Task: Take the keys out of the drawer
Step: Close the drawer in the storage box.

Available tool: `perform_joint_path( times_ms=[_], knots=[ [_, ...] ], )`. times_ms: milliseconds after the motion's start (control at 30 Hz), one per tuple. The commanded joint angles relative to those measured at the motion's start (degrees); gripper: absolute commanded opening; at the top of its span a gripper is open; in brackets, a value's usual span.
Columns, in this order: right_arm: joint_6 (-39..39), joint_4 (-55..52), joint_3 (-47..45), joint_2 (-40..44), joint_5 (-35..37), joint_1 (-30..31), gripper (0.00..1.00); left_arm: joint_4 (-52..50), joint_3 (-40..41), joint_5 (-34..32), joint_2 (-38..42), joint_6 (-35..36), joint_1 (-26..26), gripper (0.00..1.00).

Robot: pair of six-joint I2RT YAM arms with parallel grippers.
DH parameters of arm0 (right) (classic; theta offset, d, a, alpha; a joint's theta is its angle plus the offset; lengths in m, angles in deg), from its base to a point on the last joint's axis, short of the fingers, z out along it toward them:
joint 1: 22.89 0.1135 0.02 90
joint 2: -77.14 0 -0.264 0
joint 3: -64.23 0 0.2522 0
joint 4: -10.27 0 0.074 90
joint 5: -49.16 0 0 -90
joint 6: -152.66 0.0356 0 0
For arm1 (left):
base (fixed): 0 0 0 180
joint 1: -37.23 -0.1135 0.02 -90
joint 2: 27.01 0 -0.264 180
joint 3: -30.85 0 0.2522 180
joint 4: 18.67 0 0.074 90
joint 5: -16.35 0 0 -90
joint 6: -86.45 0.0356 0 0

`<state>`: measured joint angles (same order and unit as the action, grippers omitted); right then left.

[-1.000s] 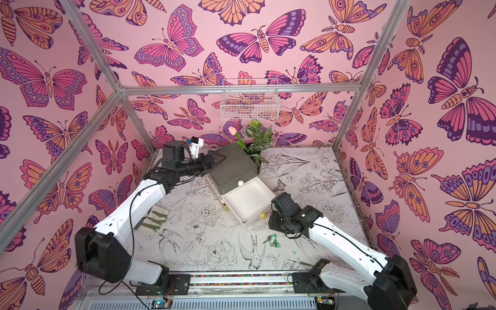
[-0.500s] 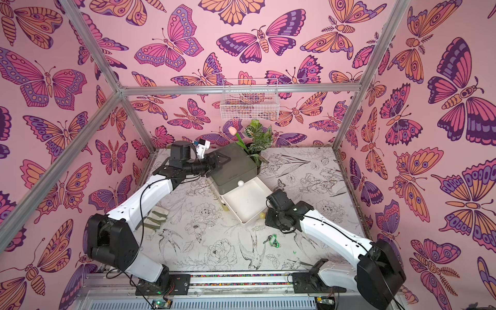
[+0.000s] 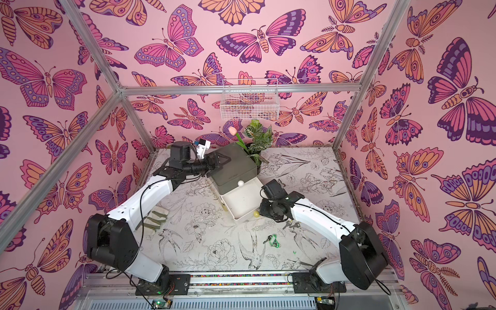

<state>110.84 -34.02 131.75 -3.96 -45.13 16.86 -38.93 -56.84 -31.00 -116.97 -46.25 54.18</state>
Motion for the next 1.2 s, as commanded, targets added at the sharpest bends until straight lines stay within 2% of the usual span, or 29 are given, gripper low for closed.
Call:
perform_joint_path(
  times_ms=[0,233,533,933,1167],
  knots=[
    [-1.42,3.39,2.94,-1.42,0.24,-0.54,0.44,-2.39,2.61,0.5,-0.26,0.23,0.47,1.0],
    [-2.35,8.19,6.53,-5.51,0.71,-0.75,0.45,-2.38,2.76,0.68,-0.32,0.4,0.5,0.99],
    [1.29,21.02,8.11,-13.57,-1.53,-1.46,0.47,-2.41,2.87,0.82,-0.88,0.6,0.46,1.0],
    [5.09,33.51,7.95,-18.56,-2.07,-2.39,0.5,-2.42,3.56,1.03,-1.16,0.71,0.45,1.0],
    [6.23,33.87,7.85,-19.33,-3.01,-2.81,0.51,-2.4,3.89,0.95,-1.18,0.86,0.45,0.99]
  ],
)
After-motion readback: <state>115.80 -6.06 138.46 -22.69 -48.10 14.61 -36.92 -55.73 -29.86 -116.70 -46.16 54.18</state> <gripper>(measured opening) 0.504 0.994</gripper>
